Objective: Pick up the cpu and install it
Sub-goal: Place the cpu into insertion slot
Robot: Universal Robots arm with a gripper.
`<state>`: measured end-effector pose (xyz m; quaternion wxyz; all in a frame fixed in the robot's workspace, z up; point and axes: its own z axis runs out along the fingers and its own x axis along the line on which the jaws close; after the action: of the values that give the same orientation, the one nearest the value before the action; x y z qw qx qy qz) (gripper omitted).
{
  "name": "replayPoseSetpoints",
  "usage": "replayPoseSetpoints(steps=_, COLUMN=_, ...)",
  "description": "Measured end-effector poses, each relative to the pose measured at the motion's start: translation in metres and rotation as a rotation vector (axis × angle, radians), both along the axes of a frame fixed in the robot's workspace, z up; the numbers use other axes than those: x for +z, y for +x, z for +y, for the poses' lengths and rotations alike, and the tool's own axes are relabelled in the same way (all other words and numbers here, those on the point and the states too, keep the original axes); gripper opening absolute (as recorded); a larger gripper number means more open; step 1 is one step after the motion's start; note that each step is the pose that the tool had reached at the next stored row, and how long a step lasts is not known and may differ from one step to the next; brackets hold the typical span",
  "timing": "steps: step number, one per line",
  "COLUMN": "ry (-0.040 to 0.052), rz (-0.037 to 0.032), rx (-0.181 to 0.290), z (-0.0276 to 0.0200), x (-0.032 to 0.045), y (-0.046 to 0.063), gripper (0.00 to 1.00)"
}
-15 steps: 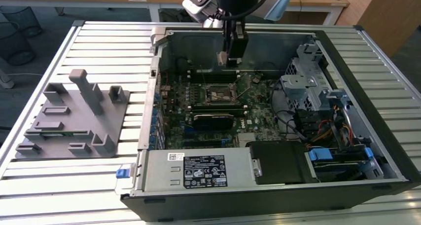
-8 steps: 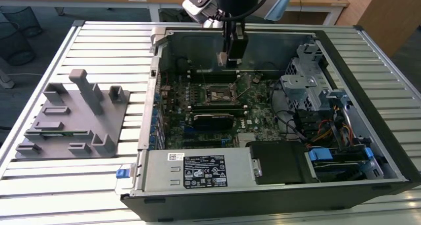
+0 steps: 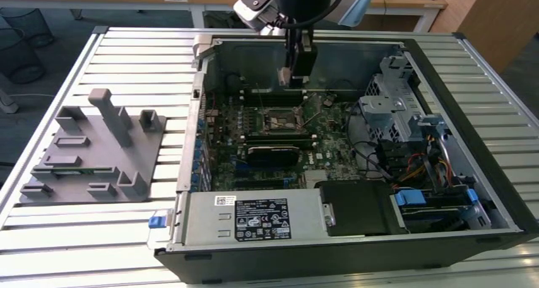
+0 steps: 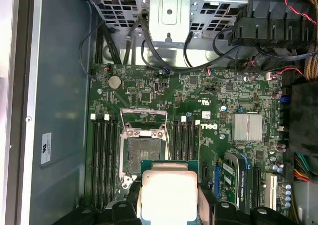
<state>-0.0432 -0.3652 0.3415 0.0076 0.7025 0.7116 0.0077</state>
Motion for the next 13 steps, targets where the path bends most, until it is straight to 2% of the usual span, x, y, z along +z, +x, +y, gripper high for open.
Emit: replayPoseSetpoints(steps=13, ry=0.0, rz=0.0001, rx=-0.034, z=0.0, x=-0.0031, y=0.0, gripper=0.54)
